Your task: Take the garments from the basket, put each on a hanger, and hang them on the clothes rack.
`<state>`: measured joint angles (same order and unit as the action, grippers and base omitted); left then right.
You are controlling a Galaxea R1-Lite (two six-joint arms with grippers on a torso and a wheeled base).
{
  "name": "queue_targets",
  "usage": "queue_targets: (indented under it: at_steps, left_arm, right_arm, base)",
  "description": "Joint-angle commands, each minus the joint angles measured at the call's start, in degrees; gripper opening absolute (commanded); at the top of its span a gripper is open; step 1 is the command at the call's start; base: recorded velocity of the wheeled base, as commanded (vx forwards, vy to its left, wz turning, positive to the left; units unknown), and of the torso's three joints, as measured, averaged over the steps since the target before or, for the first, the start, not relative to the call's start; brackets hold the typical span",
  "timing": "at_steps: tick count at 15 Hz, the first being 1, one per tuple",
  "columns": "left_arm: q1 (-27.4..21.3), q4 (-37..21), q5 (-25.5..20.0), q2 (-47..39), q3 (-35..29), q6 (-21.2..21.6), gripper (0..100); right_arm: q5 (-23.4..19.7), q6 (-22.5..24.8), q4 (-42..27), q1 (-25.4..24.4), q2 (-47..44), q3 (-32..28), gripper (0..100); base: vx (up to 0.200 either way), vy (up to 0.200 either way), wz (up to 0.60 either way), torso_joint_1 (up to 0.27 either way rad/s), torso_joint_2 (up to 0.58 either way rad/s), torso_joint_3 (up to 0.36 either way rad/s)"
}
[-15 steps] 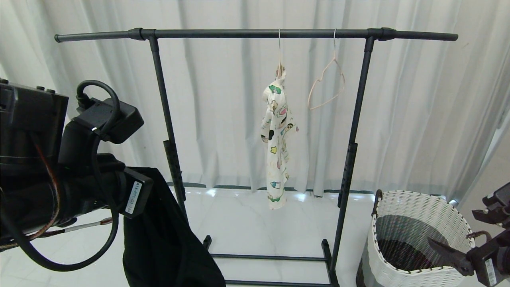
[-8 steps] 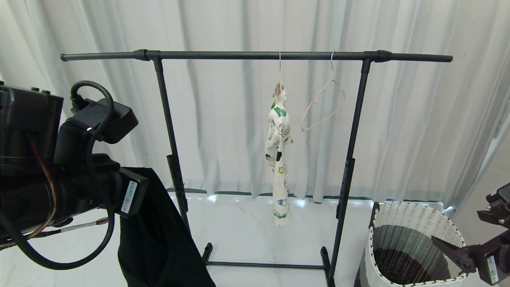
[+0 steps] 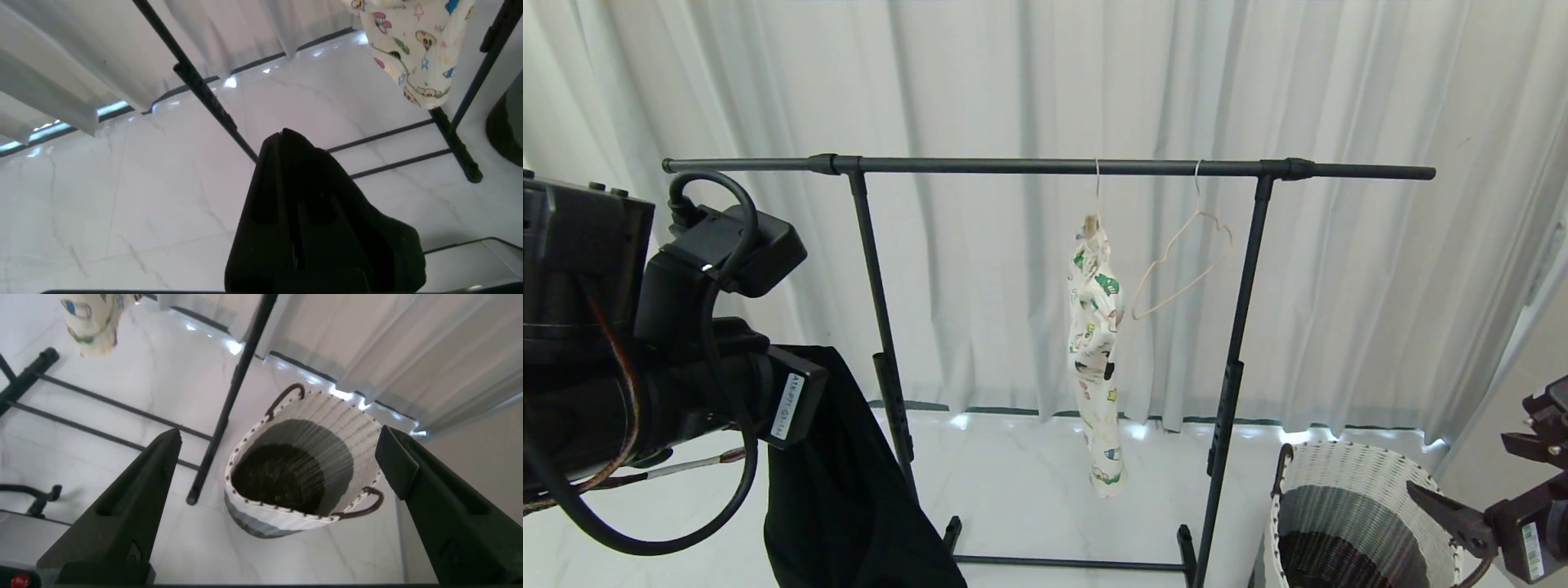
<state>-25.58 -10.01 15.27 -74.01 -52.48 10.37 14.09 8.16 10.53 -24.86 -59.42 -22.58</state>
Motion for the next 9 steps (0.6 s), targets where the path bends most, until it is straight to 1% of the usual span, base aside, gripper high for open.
queue_targets:
  at_steps: [1, 6, 9]
  left_arm:
    - [0.0, -0.01, 0.02, 0.01, 0.01, 0.0, 0]
    - [0.0, -0.01, 0.02, 0.09, 0.01, 0.0, 0]
    - [0.0, -0.01, 0.02, 0.09, 0.01, 0.0, 0]
  right_arm:
    - [-0.03, 0.02, 0.01, -0.02, -0.09, -0.01, 100]
    - [0.06, 0.02, 0.01, 0.07, 0.0, -0.01, 100]
    - [0.06, -0.07, 0.1, 1.04, 0.0, 0.34, 100]
  base:
    - [0.0, 0.0, 0.0, 0.217, -0.5, -0.261]
    - [0.0, 0.0, 0.0, 0.234, -0.51, -0.282]
    - [0.0, 0.0, 0.0, 0.25, -0.54, -0.289]
